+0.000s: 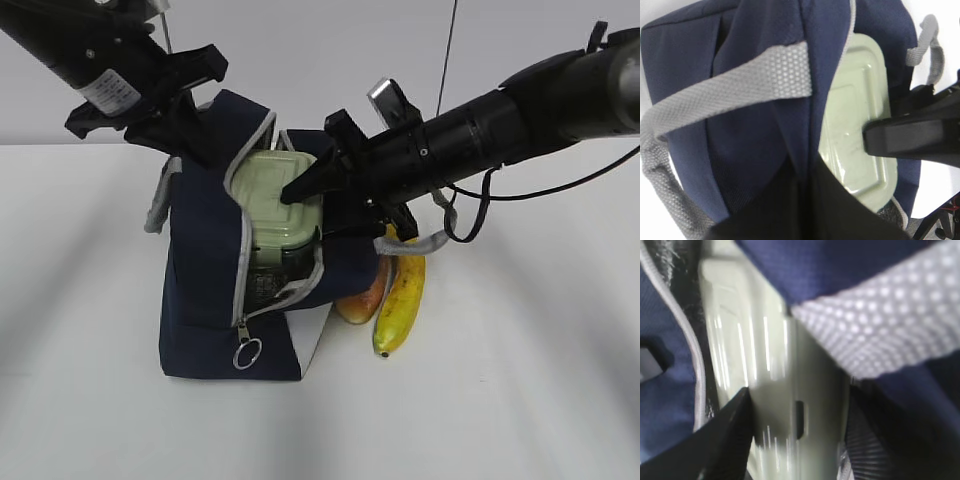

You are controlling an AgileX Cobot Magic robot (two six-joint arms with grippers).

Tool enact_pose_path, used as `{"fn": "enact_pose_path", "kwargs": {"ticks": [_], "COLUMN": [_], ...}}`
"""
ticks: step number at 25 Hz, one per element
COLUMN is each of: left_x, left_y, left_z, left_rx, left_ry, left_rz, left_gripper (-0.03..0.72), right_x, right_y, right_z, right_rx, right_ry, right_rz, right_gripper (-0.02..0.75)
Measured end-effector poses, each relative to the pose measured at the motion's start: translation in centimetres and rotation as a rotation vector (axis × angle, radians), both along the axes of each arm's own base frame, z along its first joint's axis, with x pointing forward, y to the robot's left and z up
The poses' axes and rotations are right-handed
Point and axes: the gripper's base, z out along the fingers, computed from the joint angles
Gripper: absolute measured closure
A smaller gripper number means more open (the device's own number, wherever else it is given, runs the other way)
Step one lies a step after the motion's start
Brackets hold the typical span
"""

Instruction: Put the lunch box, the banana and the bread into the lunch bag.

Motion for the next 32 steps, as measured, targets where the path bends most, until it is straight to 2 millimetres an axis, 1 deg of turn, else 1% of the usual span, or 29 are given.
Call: {"fn": "enact_pose_path", "kwargs": {"ticks": [4,8,12,16,21,32], "left_x": [0.0,0.0,0.0,0.0,0.0,0.1], "left_y": [0.0,0.0,0.0,0.0,0.0,0.0], "left_z": [0.0,0.0,0.0,0.0,0.0,-0.3], "left_rx": [0.0,0.001,0.001,0.001,0.001,0.004], "left_ry": [0.0,0.0,0.0,0.0,0.0,0.005], "left_rz": [0.0,0.0,0.0,0.0,0.0,0.0], "left_gripper": [0.691,0.691,0.691,0.691,0.691,0.691], "right_x": [1.0,2.0,2.5,2.8,2.9,2.7], "right_y": [0.5,0.7,0.8,0.9,1.0,1.2], "right_z": [-0.7,-2.3,-3.8,-4.9,-5.5,-5.7], "right_rx": [0.019,0.027,0.036,0.032,0.026,-0.029], "right_ry": [0.009,0.035,0.07,0.089,0.096,0.098], "right_rz": [-0.01,-0.025,-0.04,-0.047,-0.048,-0.034], "right_gripper": [0.348,0.348,0.348,0.348,0.348,0.349]}}
